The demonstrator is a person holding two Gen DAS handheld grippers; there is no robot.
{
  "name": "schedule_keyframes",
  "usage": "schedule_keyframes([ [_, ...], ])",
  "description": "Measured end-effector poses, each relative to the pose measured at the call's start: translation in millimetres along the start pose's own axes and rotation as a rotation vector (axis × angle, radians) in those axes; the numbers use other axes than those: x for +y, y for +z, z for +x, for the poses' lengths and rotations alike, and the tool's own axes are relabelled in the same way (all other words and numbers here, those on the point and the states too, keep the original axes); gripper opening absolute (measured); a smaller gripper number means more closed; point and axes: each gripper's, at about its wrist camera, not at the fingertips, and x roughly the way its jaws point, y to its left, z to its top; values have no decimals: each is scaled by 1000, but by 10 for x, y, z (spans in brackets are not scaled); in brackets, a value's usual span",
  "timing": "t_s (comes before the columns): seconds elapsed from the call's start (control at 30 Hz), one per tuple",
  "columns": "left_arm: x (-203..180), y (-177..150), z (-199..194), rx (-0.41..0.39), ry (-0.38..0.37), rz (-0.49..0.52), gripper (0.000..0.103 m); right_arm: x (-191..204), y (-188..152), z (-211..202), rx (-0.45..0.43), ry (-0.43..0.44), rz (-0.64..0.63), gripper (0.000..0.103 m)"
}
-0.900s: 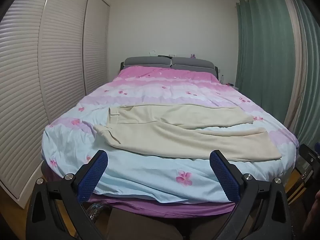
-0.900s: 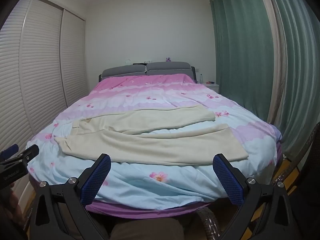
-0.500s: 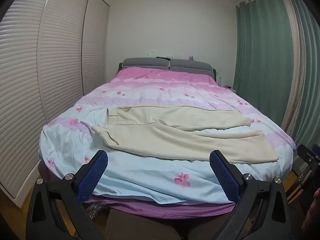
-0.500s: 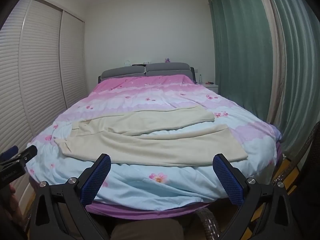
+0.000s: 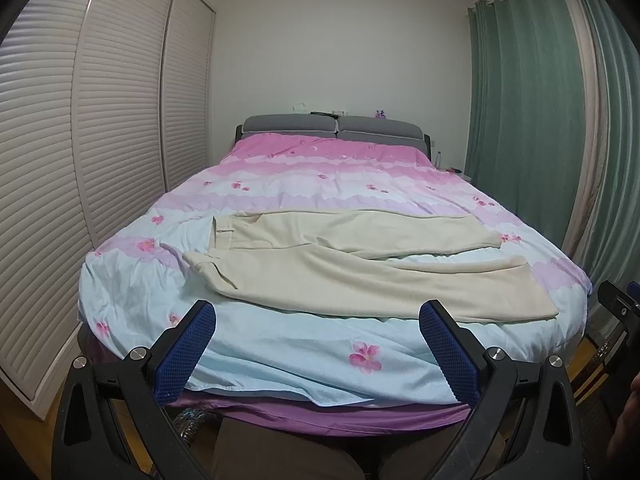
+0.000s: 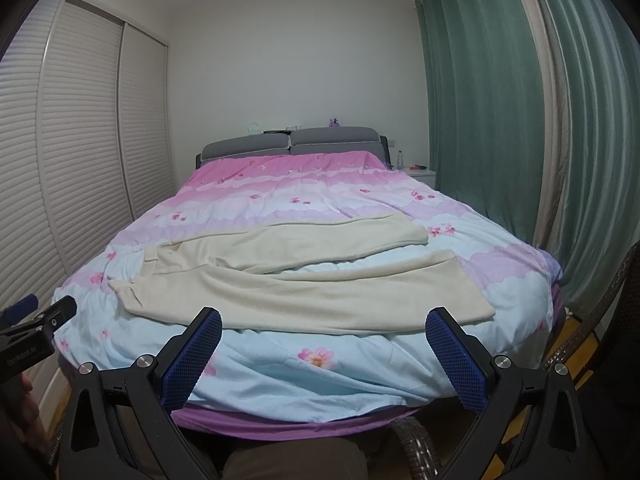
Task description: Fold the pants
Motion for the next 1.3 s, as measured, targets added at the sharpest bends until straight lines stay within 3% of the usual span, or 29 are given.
schedule_keyframes([
  [1.3,-15,-5,-32,-18,9,23,103,-31,50,-19,-10,-7,9,103],
])
